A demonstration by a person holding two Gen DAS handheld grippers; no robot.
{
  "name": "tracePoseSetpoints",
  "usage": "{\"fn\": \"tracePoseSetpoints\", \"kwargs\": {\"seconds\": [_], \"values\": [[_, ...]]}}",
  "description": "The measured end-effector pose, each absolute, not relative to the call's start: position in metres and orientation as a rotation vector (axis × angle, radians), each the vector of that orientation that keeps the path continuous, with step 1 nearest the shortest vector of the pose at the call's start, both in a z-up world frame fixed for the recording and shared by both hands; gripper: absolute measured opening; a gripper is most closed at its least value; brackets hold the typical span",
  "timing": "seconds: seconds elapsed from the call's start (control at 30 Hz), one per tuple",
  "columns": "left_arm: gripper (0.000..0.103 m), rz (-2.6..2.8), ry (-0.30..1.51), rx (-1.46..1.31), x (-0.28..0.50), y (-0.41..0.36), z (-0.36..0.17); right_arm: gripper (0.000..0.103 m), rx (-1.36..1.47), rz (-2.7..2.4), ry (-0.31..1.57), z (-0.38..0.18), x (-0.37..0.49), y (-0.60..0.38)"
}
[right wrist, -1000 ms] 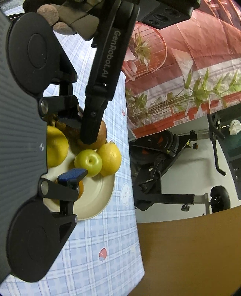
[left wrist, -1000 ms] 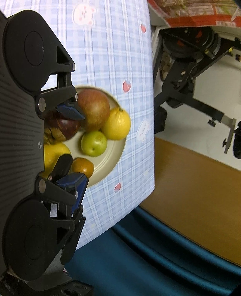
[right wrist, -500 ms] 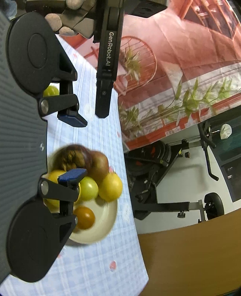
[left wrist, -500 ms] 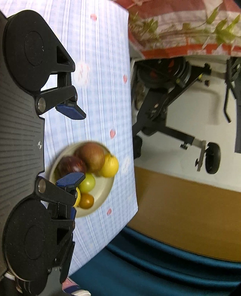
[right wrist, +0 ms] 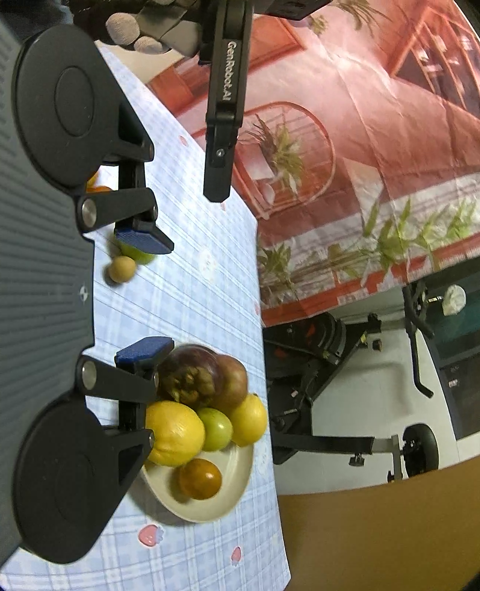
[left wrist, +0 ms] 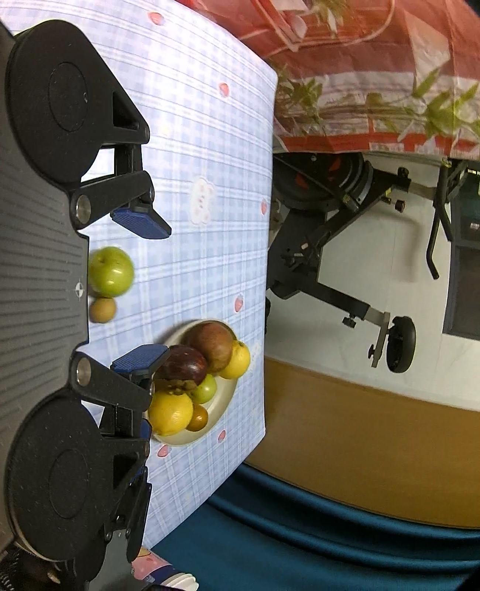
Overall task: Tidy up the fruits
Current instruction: 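Move the left tool back over the remaining loose fruits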
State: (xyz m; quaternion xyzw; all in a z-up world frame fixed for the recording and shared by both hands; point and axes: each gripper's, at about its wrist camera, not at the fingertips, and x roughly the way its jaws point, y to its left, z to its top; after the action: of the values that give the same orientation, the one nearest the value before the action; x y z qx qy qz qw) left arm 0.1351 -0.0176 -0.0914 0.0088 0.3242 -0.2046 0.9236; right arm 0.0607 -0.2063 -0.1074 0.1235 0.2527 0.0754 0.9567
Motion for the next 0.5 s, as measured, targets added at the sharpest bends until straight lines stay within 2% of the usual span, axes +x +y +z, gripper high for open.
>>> {"fn": "tracePoseSetpoints", "kwargs": {"seconds": [0.5], "values": [[0.066,-0.411,0.735,-0.025,0.106,0.01,-0.123,0.053,0.149,0.244,0.623,-0.127,0.051,-0.175]]}}
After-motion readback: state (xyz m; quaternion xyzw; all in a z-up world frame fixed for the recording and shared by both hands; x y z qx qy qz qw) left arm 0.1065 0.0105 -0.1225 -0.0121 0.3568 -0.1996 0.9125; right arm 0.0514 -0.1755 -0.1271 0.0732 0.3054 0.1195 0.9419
